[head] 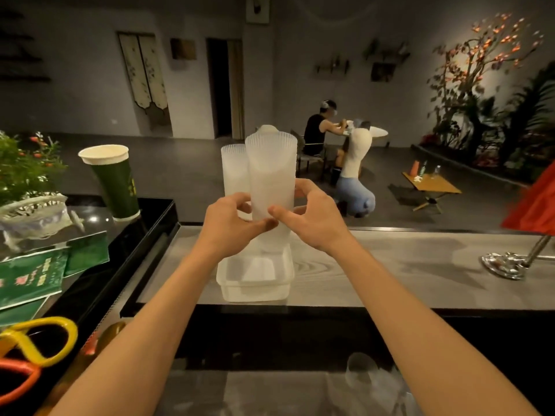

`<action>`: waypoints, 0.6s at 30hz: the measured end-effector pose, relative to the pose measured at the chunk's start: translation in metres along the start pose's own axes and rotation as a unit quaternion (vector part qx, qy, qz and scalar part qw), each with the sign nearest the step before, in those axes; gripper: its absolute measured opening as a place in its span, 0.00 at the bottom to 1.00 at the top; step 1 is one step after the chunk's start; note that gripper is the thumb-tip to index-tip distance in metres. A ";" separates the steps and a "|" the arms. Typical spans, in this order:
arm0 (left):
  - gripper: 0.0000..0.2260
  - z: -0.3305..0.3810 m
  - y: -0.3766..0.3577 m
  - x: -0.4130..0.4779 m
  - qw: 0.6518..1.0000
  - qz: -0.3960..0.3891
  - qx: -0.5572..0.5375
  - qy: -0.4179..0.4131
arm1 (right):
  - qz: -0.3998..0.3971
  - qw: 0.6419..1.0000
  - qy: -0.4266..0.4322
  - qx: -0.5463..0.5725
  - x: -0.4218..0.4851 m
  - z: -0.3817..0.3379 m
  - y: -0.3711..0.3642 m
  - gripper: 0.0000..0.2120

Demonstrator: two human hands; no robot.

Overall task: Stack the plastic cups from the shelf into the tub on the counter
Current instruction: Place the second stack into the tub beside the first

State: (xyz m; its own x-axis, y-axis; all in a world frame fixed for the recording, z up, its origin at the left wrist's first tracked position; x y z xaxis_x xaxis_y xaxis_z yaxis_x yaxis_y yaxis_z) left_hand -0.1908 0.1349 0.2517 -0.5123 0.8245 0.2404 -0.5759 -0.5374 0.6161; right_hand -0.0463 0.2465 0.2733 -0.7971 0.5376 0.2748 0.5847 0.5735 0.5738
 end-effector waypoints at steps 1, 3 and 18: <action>0.23 -0.007 -0.002 0.003 1.000 0.003 0.000 0.004 | -0.003 1.000 -0.004 0.000 0.005 0.005 -0.005 0.28; 0.23 -0.021 -0.007 0.009 1.000 0.004 0.004 0.010 | -0.011 1.000 -0.014 -0.001 0.014 0.015 -0.016 0.28; 0.26 -0.080 -0.046 0.024 0.997 -0.024 0.000 0.072 | -0.043 0.995 -0.092 0.004 0.032 0.082 -0.058 0.29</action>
State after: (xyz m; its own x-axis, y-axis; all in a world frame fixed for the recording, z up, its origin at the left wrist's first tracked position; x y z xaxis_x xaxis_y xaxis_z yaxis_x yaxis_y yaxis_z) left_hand -0.2273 0.1654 0.1693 -0.5699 0.8156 0.1003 -0.6024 -0.4976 0.6241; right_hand -0.0931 0.2809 0.1851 -0.8037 0.5898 0.0782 0.5170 0.6273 0.5823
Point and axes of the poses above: each hand's wrist, its own x-axis towards the middle knuckle, its own y-axis out of the back of the hand, z = x × y, the point moved 8 cm from there along x, towards the middle knuckle, and after that the axes turned 10 degrees about -z, right-handed, at the moved point
